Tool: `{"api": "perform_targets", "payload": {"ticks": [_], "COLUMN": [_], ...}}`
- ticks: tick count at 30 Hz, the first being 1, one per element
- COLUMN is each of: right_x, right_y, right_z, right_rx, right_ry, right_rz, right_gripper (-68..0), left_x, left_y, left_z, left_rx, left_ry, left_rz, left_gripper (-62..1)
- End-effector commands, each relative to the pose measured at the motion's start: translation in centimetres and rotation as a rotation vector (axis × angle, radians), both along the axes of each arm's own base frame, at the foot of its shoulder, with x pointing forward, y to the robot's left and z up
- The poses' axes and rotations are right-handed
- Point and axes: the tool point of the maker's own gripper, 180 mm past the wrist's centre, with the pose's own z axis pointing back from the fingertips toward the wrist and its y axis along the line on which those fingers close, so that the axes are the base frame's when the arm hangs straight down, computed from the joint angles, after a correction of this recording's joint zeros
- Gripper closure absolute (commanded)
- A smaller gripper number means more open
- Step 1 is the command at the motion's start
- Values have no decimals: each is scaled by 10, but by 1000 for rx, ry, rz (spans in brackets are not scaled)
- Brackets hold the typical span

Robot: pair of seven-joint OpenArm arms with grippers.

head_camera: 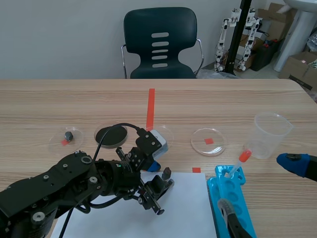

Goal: Pick up the right mineral with the left hand

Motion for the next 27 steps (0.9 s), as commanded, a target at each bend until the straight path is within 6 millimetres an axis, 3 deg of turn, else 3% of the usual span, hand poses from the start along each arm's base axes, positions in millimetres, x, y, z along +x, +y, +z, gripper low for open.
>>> {"api": "perform_targets", "payload": {"ticks": [1,6,19,27], "right_x": [3,3,3,3], "right_y": [-1,-1,-1,-1], "right_z": [7,7,7,7], "right_rx": [8,8,8,8], "right_ry": [-26,-26,-26,-26], "right_rz": [0,0,0,0], "right_gripper": [-623,-623,-623,-623], "left_x": [1,1,7,17], "left_y": [-7,-7,-25,-19], "left_z": [5,7,19,20], "left_rx": [-26,-30,-71,-64], "left_ry": [-6,-10,-29,-60], "left_rz": [-6,-6,-10,41], "left_gripper": [-366,-444,-446,-446]}}
